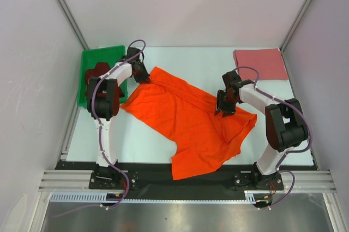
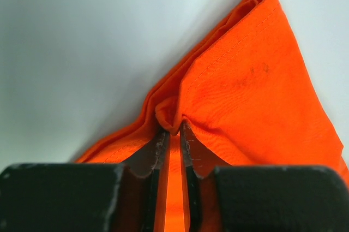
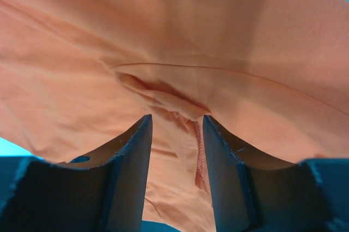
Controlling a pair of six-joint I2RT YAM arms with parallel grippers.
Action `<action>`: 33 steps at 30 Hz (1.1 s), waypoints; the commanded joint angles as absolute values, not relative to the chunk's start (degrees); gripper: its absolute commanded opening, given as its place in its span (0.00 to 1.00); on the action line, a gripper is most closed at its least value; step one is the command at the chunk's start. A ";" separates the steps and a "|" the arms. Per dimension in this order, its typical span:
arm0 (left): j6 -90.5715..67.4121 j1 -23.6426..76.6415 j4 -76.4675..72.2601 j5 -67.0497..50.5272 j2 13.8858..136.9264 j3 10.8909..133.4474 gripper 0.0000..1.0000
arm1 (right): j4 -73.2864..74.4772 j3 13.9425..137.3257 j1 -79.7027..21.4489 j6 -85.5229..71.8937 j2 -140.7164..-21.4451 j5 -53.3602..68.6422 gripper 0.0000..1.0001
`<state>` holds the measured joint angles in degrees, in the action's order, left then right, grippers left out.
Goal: Fold and stack the t-shirts
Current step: Fold the tshirt
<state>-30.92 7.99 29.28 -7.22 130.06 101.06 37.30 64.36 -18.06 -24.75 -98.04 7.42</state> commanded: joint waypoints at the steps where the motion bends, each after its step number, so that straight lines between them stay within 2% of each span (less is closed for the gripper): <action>1: -29.27 8.09 32.34 -5.89 127.62 101.78 0.18 | 37.00 65.40 -17.84 -23.90 -98.97 6.76 0.47; 4: -29.18 8.17 31.82 -6.33 127.53 101.51 0.18 | 34.72 63.64 -17.75 -24.96 -98.61 7.21 0.46; 10: -28.74 8.09 32.87 -5.98 127.53 101.69 0.17 | 32.35 63.63 -17.93 -25.22 -100.55 7.56 0.35; 16: -28.65 8.09 32.70 -6.33 127.71 101.60 0.17 | 30.85 63.02 -18.28 -25.49 -101.34 7.03 0.27; 19: -28.65 8.09 32.78 -6.24 127.79 101.60 0.17 | 31.55 63.02 -18.63 -25.49 -100.90 6.59 0.17; 22: -28.48 8.09 32.87 -5.98 127.79 101.60 0.18 | 32.69 63.02 -19.25 -25.75 -98.71 6.68 0.11; 33: -27.34 8.09 32.87 -5.98 129.02 102.83 0.22 | 33.14 59.77 -26.53 -28.65 -91.93 9.23 0.09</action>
<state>-29.78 7.99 30.00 -7.27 130.06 101.41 33.52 60.71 -24.34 -26.96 -93.73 7.92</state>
